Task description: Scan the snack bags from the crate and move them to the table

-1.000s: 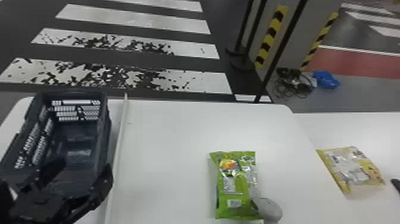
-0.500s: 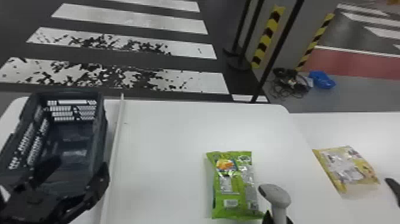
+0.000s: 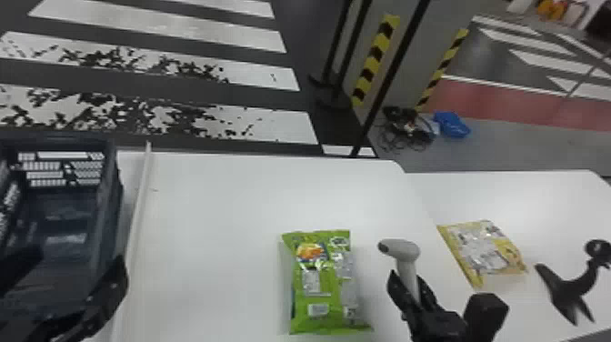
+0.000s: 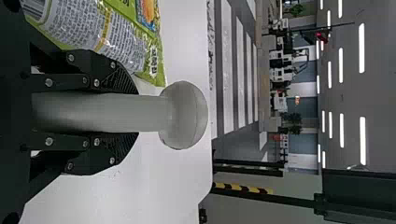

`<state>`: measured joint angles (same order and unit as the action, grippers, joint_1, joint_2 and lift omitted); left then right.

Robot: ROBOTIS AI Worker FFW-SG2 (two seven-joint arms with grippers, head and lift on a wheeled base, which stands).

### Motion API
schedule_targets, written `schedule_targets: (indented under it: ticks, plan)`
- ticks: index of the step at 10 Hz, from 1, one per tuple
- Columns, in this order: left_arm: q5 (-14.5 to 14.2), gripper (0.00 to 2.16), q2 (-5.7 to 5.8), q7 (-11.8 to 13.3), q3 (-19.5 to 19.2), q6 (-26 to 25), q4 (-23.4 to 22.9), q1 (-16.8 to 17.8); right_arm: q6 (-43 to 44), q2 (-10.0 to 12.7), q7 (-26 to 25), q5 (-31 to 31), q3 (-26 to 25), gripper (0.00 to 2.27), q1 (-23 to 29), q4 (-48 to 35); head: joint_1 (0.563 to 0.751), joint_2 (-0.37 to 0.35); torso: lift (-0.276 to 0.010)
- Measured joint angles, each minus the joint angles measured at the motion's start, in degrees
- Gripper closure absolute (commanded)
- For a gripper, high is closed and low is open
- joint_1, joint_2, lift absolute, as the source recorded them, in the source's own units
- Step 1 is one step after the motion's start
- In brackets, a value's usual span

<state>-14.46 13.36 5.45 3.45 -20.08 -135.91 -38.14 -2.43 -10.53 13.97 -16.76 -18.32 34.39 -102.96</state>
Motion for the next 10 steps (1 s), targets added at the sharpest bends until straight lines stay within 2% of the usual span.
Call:
schedule_targets:
  ticks: [2, 4, 8, 9, 10]
  plan:
    - [0.44, 0.07, -0.19, 0.00, 0.98, -0.09, -0.06, -0.09, -6.38, -1.64, 2.54, 0.10, -2.62, 2.24, -5.69, 4.77, 0.695, -0.350, -0.095]
    - [0.77, 0.07, -0.65, -0.02, 1.70, -0.39, 0.07, 0.01, -7.38, -4.05, 4.44, 0.57, -2.77, 2.24, -9.75, 10.86, 0.695, -0.350, -0.095]
    - [2.59, 0.07, -2.13, -0.83, 3.12, -0.29, 0.33, -0.51, -4.87, -7.57, 6.30, 2.56, 1.21, 2.24, -17.40, 21.67, 0.695, -0.350, -0.095]
    - [3.40, 0.07, -2.62, -0.91, 3.83, -0.27, 0.62, -0.39, -4.01, -8.02, 6.62, 2.87, 2.02, 2.16, -18.46, 23.32, 0.695, -0.350, -0.095]
    - [3.74, 0.07, -2.92, -1.15, 4.29, -0.23, 1.08, 0.02, -3.63, -8.13, 6.69, 2.92, 2.31, 1.71, -18.65, 23.82, 0.695, -0.350, -0.095]
